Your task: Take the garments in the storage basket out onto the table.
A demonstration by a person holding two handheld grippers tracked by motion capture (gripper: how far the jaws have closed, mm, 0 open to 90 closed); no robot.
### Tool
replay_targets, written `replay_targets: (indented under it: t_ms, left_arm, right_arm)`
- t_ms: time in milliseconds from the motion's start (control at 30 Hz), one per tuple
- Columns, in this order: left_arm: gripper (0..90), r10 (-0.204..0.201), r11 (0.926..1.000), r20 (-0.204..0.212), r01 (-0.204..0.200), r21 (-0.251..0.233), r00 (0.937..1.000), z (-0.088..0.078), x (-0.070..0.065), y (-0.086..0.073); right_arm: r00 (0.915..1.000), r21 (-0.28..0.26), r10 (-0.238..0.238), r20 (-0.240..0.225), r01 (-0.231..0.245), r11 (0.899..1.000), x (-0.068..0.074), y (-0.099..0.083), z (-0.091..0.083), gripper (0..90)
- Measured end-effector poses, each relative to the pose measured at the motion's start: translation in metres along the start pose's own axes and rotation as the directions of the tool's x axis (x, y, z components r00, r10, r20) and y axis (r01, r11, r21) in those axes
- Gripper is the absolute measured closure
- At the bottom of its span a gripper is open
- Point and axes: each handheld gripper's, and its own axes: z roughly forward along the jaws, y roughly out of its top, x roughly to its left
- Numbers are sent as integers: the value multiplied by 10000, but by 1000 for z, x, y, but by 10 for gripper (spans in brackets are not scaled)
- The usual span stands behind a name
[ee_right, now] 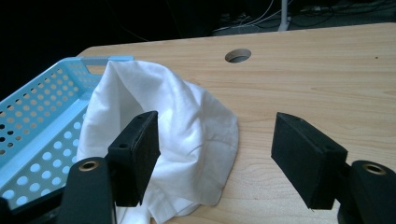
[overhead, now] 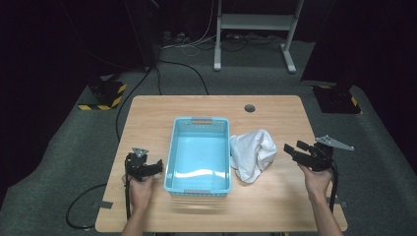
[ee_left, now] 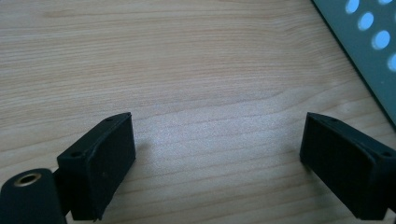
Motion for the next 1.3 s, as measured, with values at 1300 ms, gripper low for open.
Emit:
replay_targets:
  t_ms: [1300]
  left_arm:
    - [105,-3,10000,-1,3,-1,10000,0,0,0]
  right_arm:
    - [9992,492,374,112,-380,9981,-4,-27,6,335]
